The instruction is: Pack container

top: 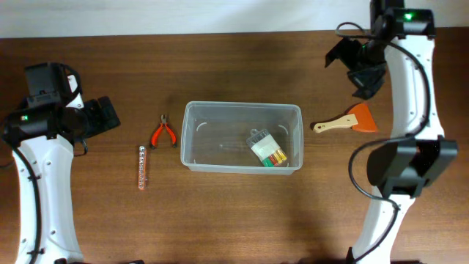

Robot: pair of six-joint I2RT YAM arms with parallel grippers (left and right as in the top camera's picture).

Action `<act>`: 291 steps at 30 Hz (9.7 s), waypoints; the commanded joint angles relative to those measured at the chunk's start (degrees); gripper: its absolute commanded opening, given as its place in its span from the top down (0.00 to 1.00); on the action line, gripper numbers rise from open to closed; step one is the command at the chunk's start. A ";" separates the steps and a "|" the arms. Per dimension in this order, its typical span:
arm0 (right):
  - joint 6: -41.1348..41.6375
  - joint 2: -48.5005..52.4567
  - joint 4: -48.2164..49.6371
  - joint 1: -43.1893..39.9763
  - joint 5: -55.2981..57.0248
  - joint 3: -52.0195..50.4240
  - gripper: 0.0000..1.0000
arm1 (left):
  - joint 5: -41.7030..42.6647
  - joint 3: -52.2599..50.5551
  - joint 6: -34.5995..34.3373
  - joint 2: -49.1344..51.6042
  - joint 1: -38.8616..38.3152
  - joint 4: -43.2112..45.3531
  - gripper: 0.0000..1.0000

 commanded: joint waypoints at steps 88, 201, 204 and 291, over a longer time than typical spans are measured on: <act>5.84 11.04 13.03 -0.07 5.33 -21.38 0.62 | 1.77 -0.24 -0.50 -1.11 0.35 -0.09 0.01; -8.70 4.02 13.11 -0.20 13.33 -19.10 0.96 | 1.73 -0.24 -0.50 -1.11 0.35 0.17 0.01; -10.73 2.49 13.09 -0.20 13.79 -18.18 0.96 | 1.73 -0.24 -0.50 -1.11 0.35 0.17 0.01; -80.91 -15.28 14.21 25.35 2.69 -16.02 0.01 | 7.91 -0.20 17.03 -1.07 -3.76 -3.96 0.01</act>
